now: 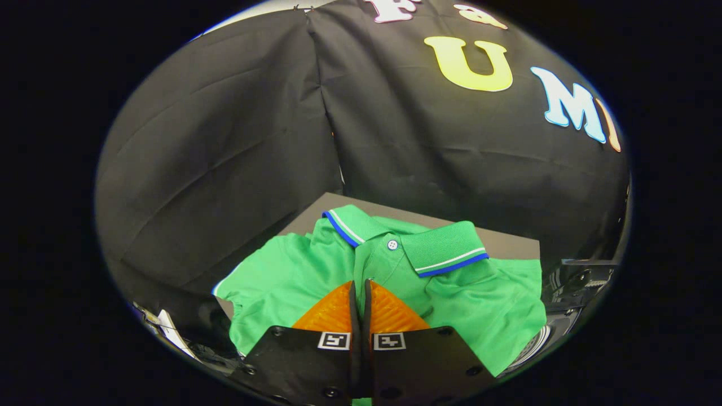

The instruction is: Put the clothes into the washing machine and then close the washing machine lid.

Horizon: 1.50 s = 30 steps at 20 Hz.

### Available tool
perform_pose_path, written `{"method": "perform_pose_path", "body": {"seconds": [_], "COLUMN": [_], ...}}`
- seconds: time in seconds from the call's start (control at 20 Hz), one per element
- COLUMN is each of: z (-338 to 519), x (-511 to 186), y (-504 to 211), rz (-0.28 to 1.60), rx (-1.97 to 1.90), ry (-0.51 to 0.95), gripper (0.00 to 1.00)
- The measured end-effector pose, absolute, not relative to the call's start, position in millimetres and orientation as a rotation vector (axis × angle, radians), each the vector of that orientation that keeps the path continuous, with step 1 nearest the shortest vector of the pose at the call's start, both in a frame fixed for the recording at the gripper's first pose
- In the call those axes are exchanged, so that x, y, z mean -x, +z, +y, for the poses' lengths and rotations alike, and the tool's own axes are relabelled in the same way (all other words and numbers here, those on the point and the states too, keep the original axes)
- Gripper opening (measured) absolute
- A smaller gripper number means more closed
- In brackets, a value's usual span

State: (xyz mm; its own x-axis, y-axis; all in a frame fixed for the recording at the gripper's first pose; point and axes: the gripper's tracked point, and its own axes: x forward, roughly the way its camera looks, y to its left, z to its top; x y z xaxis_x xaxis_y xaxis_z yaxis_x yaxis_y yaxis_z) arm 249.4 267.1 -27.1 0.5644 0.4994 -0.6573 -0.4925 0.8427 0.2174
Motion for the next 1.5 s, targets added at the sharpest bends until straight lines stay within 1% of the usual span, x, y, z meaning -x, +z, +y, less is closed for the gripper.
{"method": "perform_pose_path", "body": {"seconds": [0.3, 0.55, 0.7, 0.95, 1.5], "z": [251.6, 227.1, 204.3, 157.4, 50.1], "x": [-247.4, -252.5, -254.3, -260.6, -263.2], "y": [30.3, 88.0, 108.8, 121.5, 111.5], "rz": [0.684, 0.568, 0.532, 0.496, 0.503], "rx": [-0.074, -0.112, -0.114, -0.113, -0.134], "ry": [0.610, 0.601, 0.587, 0.511, 0.302], "gripper": [0.01, 0.01, 0.01, 0.01, 0.01]}}
